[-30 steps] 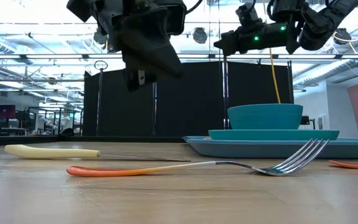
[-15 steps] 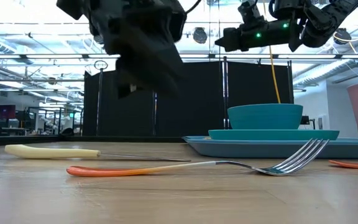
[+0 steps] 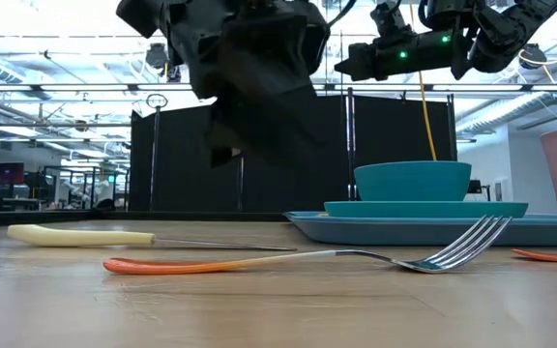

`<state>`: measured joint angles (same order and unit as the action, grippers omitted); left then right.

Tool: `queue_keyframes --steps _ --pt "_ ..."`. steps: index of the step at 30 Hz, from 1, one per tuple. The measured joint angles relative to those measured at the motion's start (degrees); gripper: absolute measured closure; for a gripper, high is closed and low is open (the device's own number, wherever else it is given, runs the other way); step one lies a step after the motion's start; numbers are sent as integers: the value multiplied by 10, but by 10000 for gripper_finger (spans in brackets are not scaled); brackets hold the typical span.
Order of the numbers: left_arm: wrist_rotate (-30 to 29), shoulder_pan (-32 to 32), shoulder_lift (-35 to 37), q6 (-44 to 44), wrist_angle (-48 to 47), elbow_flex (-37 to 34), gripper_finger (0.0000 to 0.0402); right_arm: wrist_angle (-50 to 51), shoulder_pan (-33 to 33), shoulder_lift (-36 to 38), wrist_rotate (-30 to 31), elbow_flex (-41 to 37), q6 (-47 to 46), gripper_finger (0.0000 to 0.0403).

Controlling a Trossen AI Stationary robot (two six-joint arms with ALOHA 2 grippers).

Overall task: Set up tray
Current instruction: Put the orange fork on the yellow table napkin on the blue serving tray

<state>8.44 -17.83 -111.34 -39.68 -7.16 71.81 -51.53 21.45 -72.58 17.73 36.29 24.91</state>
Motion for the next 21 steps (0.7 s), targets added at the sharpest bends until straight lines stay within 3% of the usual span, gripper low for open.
queue_keyframes --steps 10,21 --pt "-29 -13 -1 19 -39 0 261 7 0 0 0 0 -2 403" --pt "-117 -43 -11 32 -30 0 260 25 -2 0 0 0 -4 403"
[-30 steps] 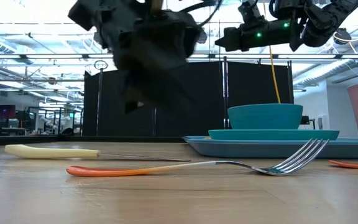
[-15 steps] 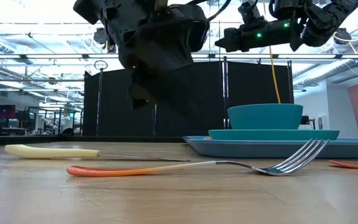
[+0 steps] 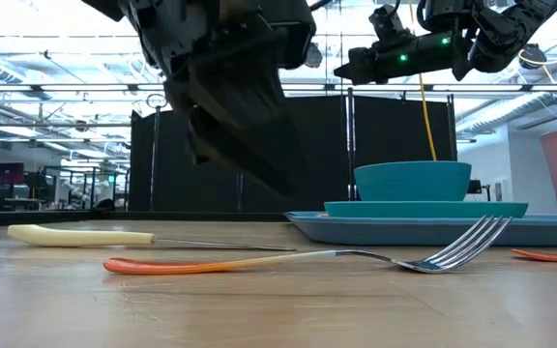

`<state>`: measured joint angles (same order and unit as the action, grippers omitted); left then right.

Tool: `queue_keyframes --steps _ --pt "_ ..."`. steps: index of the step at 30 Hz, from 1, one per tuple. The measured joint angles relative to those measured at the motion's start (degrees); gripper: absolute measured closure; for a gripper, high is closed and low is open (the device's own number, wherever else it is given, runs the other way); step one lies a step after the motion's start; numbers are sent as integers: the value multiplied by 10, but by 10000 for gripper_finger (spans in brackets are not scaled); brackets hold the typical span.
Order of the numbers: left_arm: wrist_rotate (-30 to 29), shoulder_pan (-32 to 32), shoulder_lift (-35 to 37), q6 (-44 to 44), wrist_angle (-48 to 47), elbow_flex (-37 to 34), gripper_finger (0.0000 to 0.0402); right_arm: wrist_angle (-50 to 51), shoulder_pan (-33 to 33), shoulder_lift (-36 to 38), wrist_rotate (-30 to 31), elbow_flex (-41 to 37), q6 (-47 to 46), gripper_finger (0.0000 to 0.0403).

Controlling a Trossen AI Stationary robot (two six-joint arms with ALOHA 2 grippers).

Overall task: Set up tray
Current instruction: Put the orange fork on the yellow table napkin on the blue serving tray

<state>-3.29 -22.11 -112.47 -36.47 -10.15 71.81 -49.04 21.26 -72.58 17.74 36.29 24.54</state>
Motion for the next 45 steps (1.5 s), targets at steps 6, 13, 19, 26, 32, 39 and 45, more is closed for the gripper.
queue_keyframes --steps 6,13,19,26,32,39,45 --pt "2 -5 -18 8 9 2 260 9 0 0 0 0 -15 403" --pt "5 -8 -50 26 27 37 260 17 0 0 1 0 -19 403" --pt "17 0 -73 58 19 63 260 26 0 0 1 0 -25 403" --pt "12 1 -77 61 8 66 261 48 0 0 1 0 -29 403" --pt "-17 -3 -82 48 2 66 261 59 0 0 1 0 -41 403" --pt "-31 -20 -105 18 21 67 261 62 0 0 1 0 -44 403" --pt "-39 -20 -106 25 16 67 261 60 0 0 1 0 -44 403"
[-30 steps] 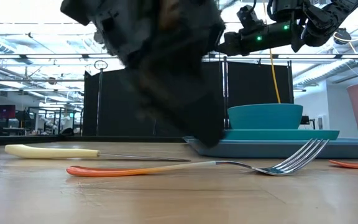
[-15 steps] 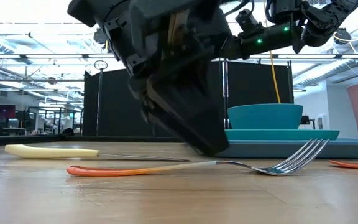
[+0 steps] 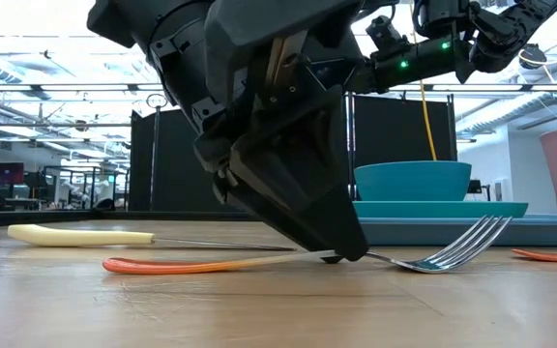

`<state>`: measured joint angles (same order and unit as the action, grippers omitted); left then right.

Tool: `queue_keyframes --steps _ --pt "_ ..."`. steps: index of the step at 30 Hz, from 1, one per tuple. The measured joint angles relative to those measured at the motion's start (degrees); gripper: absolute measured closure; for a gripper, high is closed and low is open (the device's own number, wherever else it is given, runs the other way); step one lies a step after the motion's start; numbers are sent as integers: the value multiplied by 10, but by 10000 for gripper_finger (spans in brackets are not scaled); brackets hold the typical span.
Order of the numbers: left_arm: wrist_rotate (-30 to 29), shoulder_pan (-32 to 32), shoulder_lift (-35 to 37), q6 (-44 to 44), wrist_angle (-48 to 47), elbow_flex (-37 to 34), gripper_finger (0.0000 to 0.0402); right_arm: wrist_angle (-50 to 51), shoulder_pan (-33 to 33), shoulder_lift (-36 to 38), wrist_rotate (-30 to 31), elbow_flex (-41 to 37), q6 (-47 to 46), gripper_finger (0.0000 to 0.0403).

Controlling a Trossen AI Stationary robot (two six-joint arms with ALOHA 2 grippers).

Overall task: Set up tray
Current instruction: Put the orange fork on the yellow table napkin on the blue serving tray

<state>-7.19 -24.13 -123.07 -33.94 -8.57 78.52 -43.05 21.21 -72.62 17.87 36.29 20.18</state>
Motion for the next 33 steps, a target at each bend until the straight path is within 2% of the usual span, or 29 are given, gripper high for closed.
queue_keyframes --steps 11,23,33 --pt "-38 -4 -5 70 -3 0 261 17 0 0 0 0 0 403" --pt "-51 -7 -33 71 29 0 265 13 0 0 0 0 0 403" --pt "-45 -13 -32 67 20 -1 365 17 0 0 0 0 0 403"
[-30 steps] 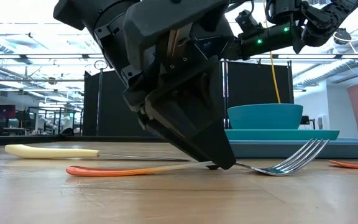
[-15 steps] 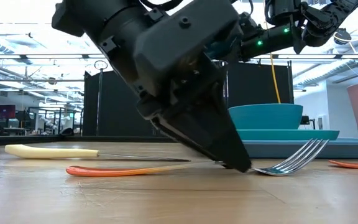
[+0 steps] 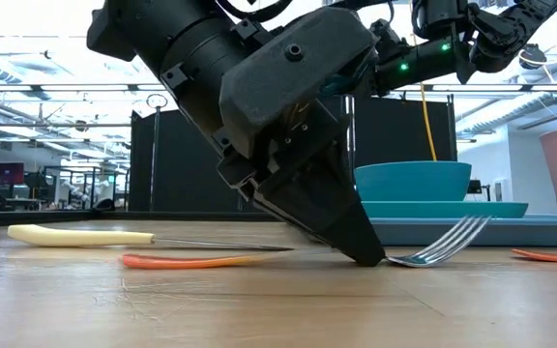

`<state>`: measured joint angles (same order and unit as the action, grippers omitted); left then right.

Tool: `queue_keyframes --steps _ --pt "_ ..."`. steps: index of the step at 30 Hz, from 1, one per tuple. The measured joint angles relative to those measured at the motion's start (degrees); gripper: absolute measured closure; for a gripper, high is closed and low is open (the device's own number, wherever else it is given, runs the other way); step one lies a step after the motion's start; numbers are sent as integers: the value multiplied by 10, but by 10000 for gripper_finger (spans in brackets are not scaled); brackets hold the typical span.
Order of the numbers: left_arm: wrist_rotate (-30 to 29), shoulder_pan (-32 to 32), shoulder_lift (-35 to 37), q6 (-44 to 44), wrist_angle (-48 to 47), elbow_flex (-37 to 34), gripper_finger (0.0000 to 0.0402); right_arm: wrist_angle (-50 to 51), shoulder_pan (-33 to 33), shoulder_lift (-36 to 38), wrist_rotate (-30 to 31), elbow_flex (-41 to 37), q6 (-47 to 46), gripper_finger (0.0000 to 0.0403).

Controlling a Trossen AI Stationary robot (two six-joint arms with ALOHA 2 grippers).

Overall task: Set up tray
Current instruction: Put the orange fork on the yellow table napkin on the blue serving tray

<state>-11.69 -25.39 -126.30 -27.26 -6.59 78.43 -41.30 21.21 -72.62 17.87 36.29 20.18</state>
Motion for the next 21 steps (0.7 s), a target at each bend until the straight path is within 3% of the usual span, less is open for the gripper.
queue_keyframes --steps 4,14,21 --pt "4 0 0 3 0 0 389 0 0 0 0 0 0 403" --pt "8 -1 13 6 -10 1 390 0 0 0 0 0 1 403" --pt "-14 -14 43 10 -66 -2 390 1 0 0 0 0 1 403"
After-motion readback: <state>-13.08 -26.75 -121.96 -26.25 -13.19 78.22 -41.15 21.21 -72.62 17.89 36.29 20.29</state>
